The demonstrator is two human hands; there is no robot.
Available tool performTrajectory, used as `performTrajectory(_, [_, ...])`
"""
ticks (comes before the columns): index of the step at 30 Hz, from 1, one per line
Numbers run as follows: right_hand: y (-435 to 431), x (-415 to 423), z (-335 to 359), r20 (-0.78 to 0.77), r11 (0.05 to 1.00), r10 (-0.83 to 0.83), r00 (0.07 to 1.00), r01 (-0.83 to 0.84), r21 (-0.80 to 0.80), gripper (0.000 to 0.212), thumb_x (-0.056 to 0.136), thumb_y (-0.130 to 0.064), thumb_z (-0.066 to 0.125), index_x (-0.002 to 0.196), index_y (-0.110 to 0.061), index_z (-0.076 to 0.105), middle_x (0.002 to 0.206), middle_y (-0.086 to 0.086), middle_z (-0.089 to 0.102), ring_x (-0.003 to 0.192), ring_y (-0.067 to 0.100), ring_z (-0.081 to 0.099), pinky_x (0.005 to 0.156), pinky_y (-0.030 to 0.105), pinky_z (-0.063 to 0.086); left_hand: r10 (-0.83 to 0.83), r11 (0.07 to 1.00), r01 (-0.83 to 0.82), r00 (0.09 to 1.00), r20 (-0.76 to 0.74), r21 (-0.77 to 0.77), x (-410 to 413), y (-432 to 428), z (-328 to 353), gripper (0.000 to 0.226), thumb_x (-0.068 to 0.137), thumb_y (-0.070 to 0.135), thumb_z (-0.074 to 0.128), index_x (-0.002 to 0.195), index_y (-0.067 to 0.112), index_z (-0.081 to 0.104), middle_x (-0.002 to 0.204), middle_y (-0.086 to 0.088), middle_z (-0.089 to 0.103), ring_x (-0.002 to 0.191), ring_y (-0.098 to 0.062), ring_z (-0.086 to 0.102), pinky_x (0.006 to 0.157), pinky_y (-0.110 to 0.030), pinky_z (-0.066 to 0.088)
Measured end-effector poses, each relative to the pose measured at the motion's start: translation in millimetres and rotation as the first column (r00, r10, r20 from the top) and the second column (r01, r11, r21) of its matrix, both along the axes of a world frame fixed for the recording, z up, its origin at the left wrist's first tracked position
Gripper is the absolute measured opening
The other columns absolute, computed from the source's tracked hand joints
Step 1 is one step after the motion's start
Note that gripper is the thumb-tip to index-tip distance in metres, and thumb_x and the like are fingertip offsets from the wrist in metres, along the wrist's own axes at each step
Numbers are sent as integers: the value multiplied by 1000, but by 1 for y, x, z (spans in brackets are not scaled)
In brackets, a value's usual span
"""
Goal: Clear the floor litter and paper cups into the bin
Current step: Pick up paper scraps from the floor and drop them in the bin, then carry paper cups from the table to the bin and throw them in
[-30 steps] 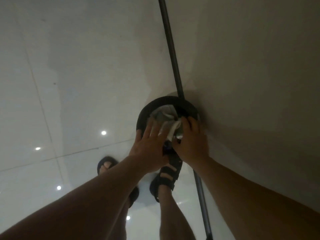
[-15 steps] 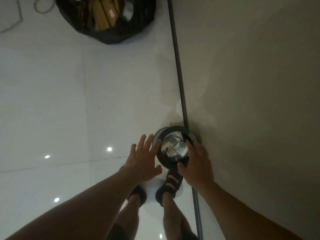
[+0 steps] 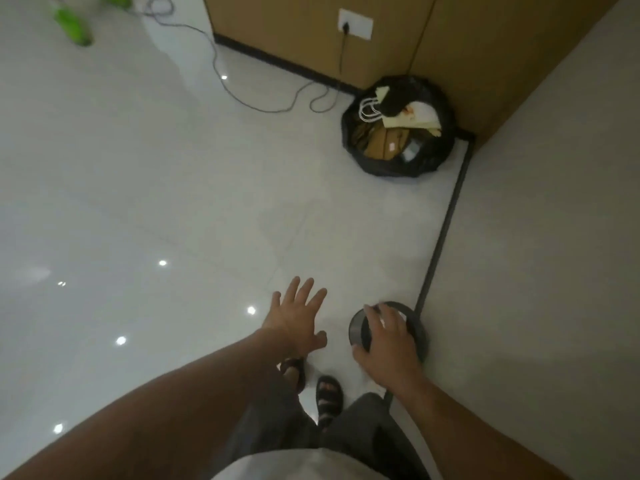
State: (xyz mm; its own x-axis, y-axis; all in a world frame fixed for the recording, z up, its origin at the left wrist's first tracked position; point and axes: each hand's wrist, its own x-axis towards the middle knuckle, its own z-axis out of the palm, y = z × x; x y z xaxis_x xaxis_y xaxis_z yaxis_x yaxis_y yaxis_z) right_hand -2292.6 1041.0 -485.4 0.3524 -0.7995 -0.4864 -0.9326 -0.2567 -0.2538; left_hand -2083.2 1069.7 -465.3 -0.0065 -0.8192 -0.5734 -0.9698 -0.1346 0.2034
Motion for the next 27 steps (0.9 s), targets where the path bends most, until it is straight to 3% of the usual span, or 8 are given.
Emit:
performTrajectory(5, [17,48,38,-15,950,311,950,-311,-22,82,89,-57,49,154,-30,7,163,0,-2,149,26,-2,116,46,22,308,951,-307,950,42,-22,20,94,35,85,87,59,44,151,31,-3,160,-1,-13,145,-27,-18,116,-53,0])
performTrajectory(9, [56,98,64,-13,837,547,837,-547,-22,82,90,-56,50,155,-29,9,163,0,-2,149,23,-1,115,43,21,555,832,-552,830,53,-59,35,187,55,85,86,59,44,152,29,0,160,-2,-10,146,-27,-16,116,-53,3])
performTrajectory(17, [217,226,97,-28,426,903,429,-901,-77,80,90,-57,48,155,-30,10,163,-2,1,148,20,2,114,42,24,921,389,-912,387,37,-134,71,404,75,84,86,60,40,152,27,1,161,-2,-7,147,-26,-12,116,-51,7])
performTrajectory(27, [519,351,123,37,-16,999,-20,-994,-111,78,89,-54,52,154,-31,15,161,-5,7,147,18,7,112,39,30,982,-181,-967,-189,27,-178,92,713,93,86,83,60,43,152,27,4,160,-3,-2,147,-27,-8,116,-50,11])
